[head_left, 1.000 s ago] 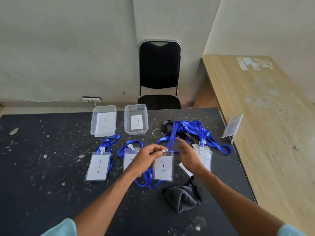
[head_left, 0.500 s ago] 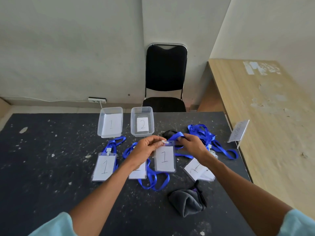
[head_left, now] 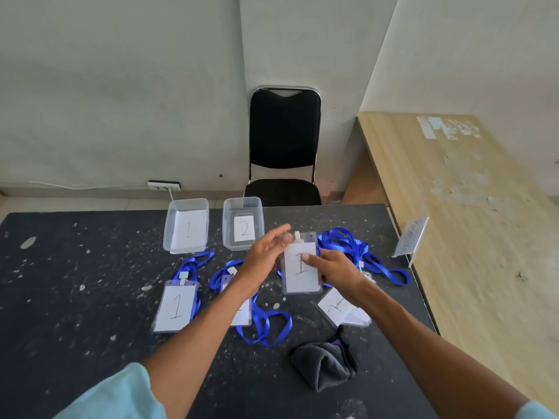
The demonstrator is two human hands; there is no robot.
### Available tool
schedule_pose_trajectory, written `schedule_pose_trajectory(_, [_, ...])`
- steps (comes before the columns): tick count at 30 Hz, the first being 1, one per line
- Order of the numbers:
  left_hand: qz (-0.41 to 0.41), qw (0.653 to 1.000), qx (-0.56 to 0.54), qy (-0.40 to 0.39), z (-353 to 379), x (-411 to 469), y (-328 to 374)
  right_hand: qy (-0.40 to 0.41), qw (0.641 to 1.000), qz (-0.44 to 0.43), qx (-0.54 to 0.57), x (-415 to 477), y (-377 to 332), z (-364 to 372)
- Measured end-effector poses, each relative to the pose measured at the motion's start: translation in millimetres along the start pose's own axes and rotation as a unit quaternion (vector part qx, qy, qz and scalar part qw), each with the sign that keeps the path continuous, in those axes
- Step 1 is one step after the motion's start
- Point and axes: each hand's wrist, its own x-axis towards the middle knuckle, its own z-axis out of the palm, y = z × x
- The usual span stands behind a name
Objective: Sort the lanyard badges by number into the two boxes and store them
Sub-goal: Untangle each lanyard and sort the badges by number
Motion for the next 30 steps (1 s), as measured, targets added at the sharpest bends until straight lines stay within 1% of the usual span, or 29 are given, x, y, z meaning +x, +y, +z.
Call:
schedule_pose_trajectory(3, [-0.069,0.992,-0.092,-0.051,13,4,3,-0.002,0.998,-0.005,0.058,-3,-13,-12])
schedule_pose_trajectory(4, [-0.073,0.991,-0.082,-0.074,17,4,4,-0.002,0.997,-0.008,0.072,-4,-18,-17])
schedule_pose_trajectory(6, [-0.051,0.991,0.013,-0.120,23,6,2,0.006,0.996,-0.012,0.089,-6,-25,-25])
schedule_pose_trajectory(7, [-0.046,0.988,0.042,-0.144,25,5,1,0.011,0.996,-0.015,0.093,-7,-28,-30])
schedule_pose_trajectory(10, [-0.059,0.974,0.096,-0.198,30,5,-3,0.022,0.995,-0.019,0.092,-10,-33,-42])
schedule_pose_trajectory(11, [-0.056,0.973,0.111,-0.196,31,6,-6,0.025,0.996,-0.013,0.086,-11,-33,-45])
schedule_pose_trajectory(12, [-0.052,0.976,0.119,-0.175,31,9,-10,0.029,0.997,-0.006,0.074,-10,-32,-48])
schedule_pose_trajectory(14, [-0.062,0.988,0.093,-0.106,28,12,-14,0.038,0.998,0.011,0.046,-9,-30,-51])
schedule_pose_trajectory(16, [-0.095,0.993,-0.022,-0.058,23,14,-17,0.045,0.998,0.034,0.032,-8,-26,-52])
schedule_pose_trajectory(18, [-0.111,0.983,-0.138,-0.038,20,14,-13,0.041,0.996,0.061,0.045,-7,-22,-48])
schedule_pose_trajectory(19, [-0.114,0.976,-0.183,-0.029,18,13,-8,0.037,0.995,0.073,0.064,-6,-20,-45])
schedule_pose_trajectory(21, [-0.118,0.964,-0.236,-0.005,14,12,-2,0.025,0.992,0.082,0.095,-4,-14,-34])
schedule_pose_trajectory(23, [-0.128,0.960,-0.250,0.006,10,9,2,0.010,0.990,0.075,0.118,0,-10,-19])
schedule_pose_trajectory(25, [-0.133,0.958,-0.252,0.020,2,5,0,0.000,0.991,0.062,0.117,5,-7,-2])
schedule_pose_trajectory(27, [-0.131,0.959,-0.249,0.035,-12,-1,-8,0.000,0.995,0.046,0.084,14,-6,17])
schedule_pose_trajectory(30, [-0.126,0.972,-0.191,0.044,-36,-13,-19,0.008,1.000,0.011,0.009,25,-6,49])
